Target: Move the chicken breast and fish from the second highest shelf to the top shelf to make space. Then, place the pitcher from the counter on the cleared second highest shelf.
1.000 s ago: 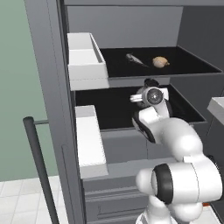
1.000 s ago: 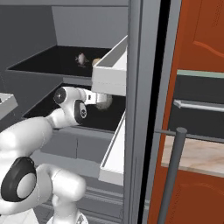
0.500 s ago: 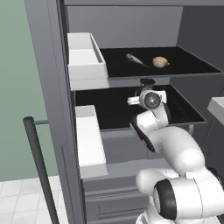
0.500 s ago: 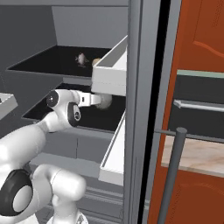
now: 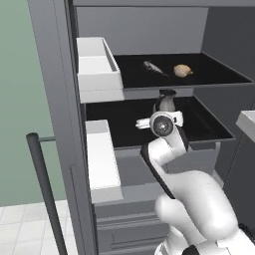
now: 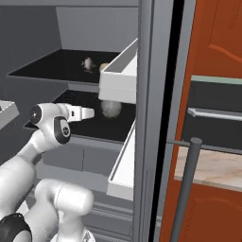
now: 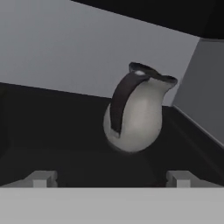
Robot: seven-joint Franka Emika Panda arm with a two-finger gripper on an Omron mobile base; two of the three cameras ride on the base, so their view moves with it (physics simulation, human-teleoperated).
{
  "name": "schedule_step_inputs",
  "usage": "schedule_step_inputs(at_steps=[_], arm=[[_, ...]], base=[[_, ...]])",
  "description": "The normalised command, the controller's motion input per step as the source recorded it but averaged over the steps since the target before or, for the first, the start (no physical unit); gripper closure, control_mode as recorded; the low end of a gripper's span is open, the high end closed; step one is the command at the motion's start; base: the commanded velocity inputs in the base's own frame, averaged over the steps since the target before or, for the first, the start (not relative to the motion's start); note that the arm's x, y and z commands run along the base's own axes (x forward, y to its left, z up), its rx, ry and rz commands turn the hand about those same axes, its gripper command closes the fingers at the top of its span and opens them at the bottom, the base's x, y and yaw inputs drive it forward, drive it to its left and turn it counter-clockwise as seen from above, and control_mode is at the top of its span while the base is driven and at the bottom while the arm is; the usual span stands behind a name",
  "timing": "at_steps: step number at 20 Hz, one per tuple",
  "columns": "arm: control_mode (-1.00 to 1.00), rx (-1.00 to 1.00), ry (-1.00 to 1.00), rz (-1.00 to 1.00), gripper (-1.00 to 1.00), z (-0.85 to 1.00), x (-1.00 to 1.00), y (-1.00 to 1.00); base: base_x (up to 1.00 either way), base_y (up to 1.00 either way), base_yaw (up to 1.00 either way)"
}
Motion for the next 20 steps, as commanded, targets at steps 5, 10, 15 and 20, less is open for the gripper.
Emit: schedule_step_inputs(at_steps=[5,10,15,20], arm=[[-1.00,0.00,0.04,0.00,-1.00,0.46,-0.93,0.25],[-1.00,0.00,0.03,0.00,-1.00,0.55,-1.00,0.13],[-1.00,0.00,0.01,0.01,-1.00,0.39,-1.00,0.07],[-1.00,0.00,0.00,0.03,-1.00,0.28,-0.98,0.12]], base=[[0.00,0.00,0.00],[0.00,0.00,0.00],[0.00,0.00,0.00],[0.00,0.00,0.00]])
